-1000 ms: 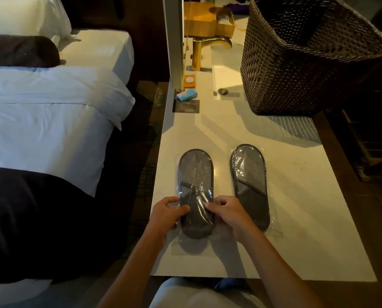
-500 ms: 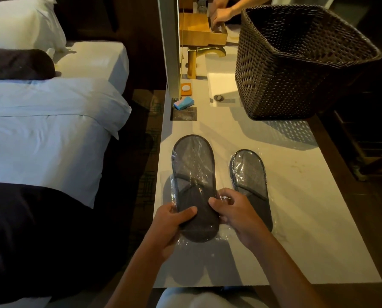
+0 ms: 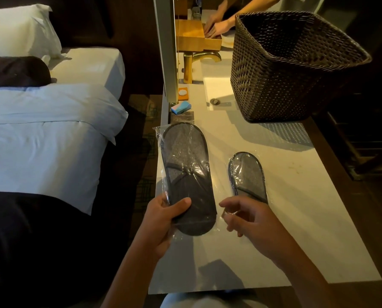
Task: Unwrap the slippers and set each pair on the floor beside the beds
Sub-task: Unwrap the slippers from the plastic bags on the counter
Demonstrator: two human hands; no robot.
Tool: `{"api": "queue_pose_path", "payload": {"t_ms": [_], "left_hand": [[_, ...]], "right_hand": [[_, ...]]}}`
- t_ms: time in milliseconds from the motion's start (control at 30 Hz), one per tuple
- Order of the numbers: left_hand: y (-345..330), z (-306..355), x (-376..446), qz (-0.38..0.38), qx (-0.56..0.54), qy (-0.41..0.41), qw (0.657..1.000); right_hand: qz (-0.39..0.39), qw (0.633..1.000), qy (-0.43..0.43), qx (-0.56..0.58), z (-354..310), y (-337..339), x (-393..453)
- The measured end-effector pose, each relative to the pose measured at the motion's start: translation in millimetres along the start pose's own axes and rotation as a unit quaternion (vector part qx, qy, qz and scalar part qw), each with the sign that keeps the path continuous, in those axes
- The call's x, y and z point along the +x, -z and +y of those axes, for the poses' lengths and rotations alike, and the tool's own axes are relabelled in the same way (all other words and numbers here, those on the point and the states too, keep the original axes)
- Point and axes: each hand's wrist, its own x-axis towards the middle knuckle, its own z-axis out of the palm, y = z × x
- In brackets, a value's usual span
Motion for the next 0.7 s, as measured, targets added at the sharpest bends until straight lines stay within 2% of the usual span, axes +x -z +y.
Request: {"api": "queue_pose_path", "payload": {"t_ms": [267,700], "left_hand": [[-1.0,0.1,-5.3,-0.002,0.001,0.002,1.0],[-0.8,0.6,-7.1,0.007,0.001,-0.007,1.0]], "right_hand": [[0.02,0.999,0.0,-0.049,0.1,-7.6,1.2],[0.032,0.997,0.007,-0.064,1.9,-10.0,-1.0]]}}
